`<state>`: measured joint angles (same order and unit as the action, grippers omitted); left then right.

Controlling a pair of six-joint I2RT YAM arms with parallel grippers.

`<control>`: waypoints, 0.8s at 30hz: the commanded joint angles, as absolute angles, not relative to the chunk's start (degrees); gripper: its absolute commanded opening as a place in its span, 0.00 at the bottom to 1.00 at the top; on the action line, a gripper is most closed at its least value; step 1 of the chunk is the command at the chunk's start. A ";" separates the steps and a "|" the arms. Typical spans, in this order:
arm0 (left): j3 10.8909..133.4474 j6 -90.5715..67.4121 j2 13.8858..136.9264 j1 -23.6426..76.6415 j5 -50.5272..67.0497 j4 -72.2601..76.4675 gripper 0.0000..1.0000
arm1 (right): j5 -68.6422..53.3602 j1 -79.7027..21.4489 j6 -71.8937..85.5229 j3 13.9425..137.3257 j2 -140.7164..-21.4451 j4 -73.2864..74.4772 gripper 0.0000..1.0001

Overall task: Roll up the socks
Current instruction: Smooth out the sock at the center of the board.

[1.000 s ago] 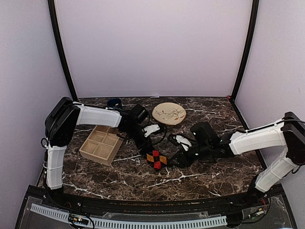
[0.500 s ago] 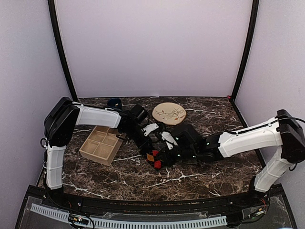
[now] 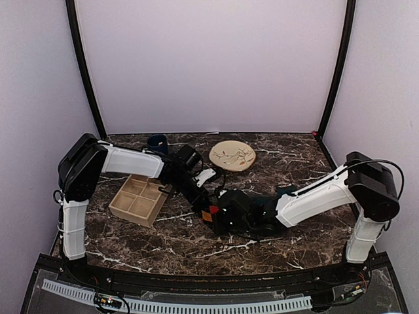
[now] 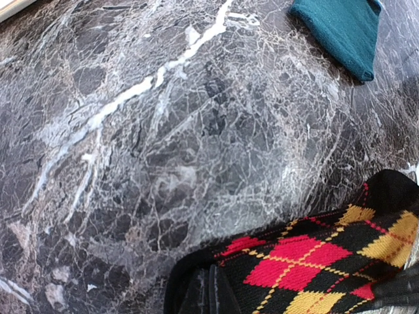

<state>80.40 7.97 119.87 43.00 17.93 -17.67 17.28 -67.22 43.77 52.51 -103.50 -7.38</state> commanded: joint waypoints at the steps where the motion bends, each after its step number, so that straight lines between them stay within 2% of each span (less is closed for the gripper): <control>1: 76.91 6.37 120.32 43.33 15.62 -24.03 0.00 | 22.47 -66.83 51.37 48.54 -103.20 -10.95 0.00; 12: 74.99 2.20 120.16 43.33 14.30 -23.63 0.00 | 23.25 -64.58 58.77 40.41 -101.75 -13.63 0.00; 24: 70.61 -3.81 116.28 43.84 12.86 -22.41 0.00 | 21.71 -61.00 51.34 41.64 -98.32 -11.46 0.00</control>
